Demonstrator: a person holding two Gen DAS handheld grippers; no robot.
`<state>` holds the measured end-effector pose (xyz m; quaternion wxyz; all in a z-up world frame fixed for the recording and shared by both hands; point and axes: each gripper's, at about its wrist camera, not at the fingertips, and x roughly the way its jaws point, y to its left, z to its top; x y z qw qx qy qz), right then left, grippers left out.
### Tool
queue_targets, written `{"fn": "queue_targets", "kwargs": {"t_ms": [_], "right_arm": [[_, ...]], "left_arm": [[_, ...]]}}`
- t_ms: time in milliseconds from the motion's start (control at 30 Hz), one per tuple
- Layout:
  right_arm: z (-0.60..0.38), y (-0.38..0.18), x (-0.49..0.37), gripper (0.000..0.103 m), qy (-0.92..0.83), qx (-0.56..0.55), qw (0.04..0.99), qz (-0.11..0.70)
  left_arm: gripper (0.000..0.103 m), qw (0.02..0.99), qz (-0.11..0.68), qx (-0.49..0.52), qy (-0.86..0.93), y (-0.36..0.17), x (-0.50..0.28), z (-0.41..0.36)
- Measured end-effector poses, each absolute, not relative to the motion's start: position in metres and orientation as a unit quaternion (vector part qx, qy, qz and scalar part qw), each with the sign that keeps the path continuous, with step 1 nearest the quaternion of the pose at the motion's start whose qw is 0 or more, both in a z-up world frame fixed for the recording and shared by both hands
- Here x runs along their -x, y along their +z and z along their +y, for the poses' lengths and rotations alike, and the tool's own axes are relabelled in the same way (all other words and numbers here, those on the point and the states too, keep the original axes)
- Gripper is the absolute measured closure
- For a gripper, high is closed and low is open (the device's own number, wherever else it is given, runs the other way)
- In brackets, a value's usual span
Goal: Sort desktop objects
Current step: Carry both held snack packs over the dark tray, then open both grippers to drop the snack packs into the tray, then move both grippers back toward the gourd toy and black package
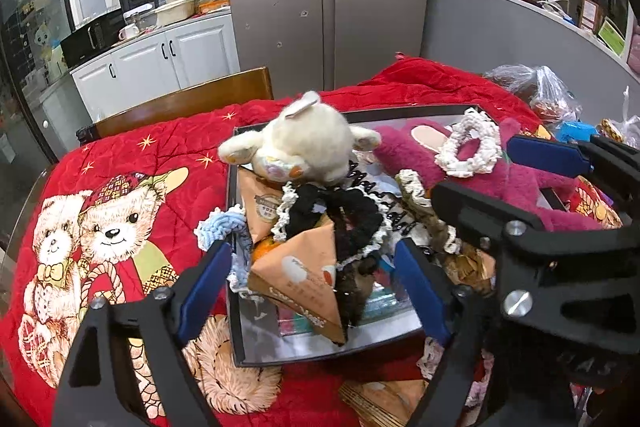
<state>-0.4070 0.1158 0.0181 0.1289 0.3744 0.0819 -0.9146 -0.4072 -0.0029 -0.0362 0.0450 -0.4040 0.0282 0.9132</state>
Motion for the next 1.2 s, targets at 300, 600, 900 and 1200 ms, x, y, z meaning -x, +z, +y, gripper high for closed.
{"fn": "queue_targets", "kwargs": {"t_ms": [300, 600, 900, 1200], "right_arm": [[0.120, 0.028, 0.401, 0.027, -0.915, -0.372, 0.142, 0.066], [0.121, 0.046, 0.386, 0.027, -0.920, -0.356, 0.148, 0.071], [0.131, 0.096, 0.331, 0.024, -0.935, -0.316, 0.139, 0.082], [0.162, 0.138, 0.253, 0.021, -0.952, -0.278, 0.089, 0.086]], "left_arm": [[0.012, 0.051, 0.032, 0.394, 0.917, -0.027, 0.400, 0.002], [0.012, 0.060, 0.034, 0.390, 0.918, -0.012, 0.386, 0.003], [0.012, 0.084, 0.019, 0.361, 0.928, 0.044, 0.332, 0.002], [0.001, 0.087, 0.053, 0.312, 0.945, 0.085, 0.238, 0.010]]}}
